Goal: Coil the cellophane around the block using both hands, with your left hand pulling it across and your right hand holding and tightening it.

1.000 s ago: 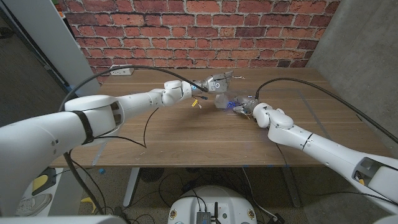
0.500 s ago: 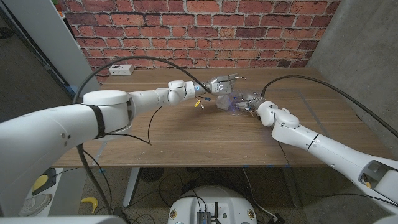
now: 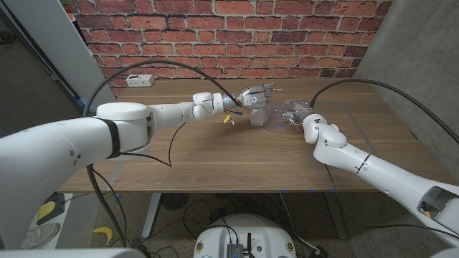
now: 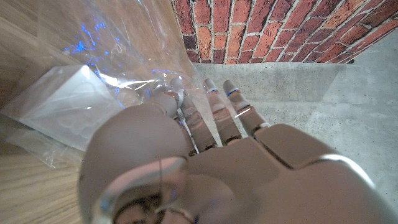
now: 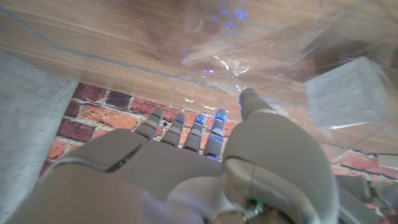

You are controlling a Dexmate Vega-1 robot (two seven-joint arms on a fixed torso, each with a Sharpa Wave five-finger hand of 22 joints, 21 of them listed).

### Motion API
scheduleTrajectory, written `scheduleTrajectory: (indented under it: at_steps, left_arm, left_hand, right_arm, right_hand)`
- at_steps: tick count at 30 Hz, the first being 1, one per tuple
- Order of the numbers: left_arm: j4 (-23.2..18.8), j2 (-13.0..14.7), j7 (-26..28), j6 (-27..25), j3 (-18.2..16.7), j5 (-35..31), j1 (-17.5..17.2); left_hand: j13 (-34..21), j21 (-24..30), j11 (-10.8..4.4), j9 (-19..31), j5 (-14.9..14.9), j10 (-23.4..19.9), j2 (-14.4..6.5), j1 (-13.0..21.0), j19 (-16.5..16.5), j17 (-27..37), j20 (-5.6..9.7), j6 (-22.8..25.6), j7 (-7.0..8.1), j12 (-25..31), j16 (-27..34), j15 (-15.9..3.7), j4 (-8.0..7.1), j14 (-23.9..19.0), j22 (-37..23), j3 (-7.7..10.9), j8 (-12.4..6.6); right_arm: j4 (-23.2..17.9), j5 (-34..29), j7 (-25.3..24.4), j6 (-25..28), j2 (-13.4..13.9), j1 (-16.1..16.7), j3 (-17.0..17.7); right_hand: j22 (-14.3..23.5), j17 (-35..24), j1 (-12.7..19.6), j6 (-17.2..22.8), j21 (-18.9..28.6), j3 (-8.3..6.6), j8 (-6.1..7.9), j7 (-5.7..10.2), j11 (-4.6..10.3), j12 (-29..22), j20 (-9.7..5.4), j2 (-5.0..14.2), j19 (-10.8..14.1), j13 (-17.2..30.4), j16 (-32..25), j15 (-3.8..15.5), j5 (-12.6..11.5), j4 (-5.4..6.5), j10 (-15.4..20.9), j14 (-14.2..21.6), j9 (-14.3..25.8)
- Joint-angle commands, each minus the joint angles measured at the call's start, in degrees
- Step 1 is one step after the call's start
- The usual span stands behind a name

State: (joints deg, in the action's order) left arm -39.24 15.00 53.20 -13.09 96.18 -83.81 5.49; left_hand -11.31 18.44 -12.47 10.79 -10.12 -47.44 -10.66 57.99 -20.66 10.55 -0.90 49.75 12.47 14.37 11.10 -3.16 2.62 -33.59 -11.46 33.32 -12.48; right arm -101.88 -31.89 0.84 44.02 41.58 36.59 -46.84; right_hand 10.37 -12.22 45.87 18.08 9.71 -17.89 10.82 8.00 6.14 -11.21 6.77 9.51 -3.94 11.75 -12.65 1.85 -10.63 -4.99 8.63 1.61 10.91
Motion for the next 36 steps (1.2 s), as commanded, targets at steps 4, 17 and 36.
scheduleTrajectory:
  at_steps: [4,17,36]
  left_arm:
    - [13.17,-8.22,5.87,0.78,2.18,4.70,-0.72]
    - [19.56,-14.40,-0.88,3.55,-0.63,15.35,-4.20]
    - [15.17,-13.59,-5.09,9.77,-0.35,15.30,-3.23]
  left_hand:
    - [-0.16,0.27,0.03,0.22,-0.03,-0.66,0.21,-0.01,0.09,0.09,-0.09,0.52,-0.03,-0.40,0.45,-9.45,0.19,-0.62,-0.09,0.10,0.20]
    - [-0.15,1.05,0.27,0.15,0.09,-0.39,0.49,-0.34,-1.69,0.03,-0.84,0.51,0.01,-0.73,0.56,-9.17,0.38,-1.65,-0.07,-0.08,0.56]
    - [-0.29,1.77,0.66,-0.08,0.27,1.14,1.89,1.25,-2.65,0.38,-0.16,5.35,-0.12,-1.65,0.89,-10.25,4.28,-3.08,-0.10,-2.21,0.07]
  right_arm:
    - [-2.11,-2.97,-7.46,14.40,-2.09,0.90,-0.64]
    - [-4.14,1.13,-10.57,14.23,-0.01,1.77,0.16]
    - [-0.81,3.23,-21.00,22.19,-5.98,1.47,1.46]
  right_hand:
    - [-0.11,-0.17,-0.60,-0.92,0.58,-0.10,0.07,1.00,0.93,0.57,-0.41,0.66,-3.31,-0.03,1.55,2.80,-0.43,0.15,-2.69,-5.99,0.15]
    - [-0.12,-0.19,-0.71,-0.96,1.58,-0.38,0.13,1.01,0.62,0.34,-0.70,0.87,-1.54,-0.03,0.82,2.79,-0.57,0.26,-2.93,-5.37,0.16]
    - [-0.15,-0.11,-1.07,-2.98,1.88,-0.37,-0.40,0.93,0.05,0.51,0.34,0.24,-0.67,-0.03,0.46,2.41,-0.65,0.14,-4.62,-5.52,0.16]
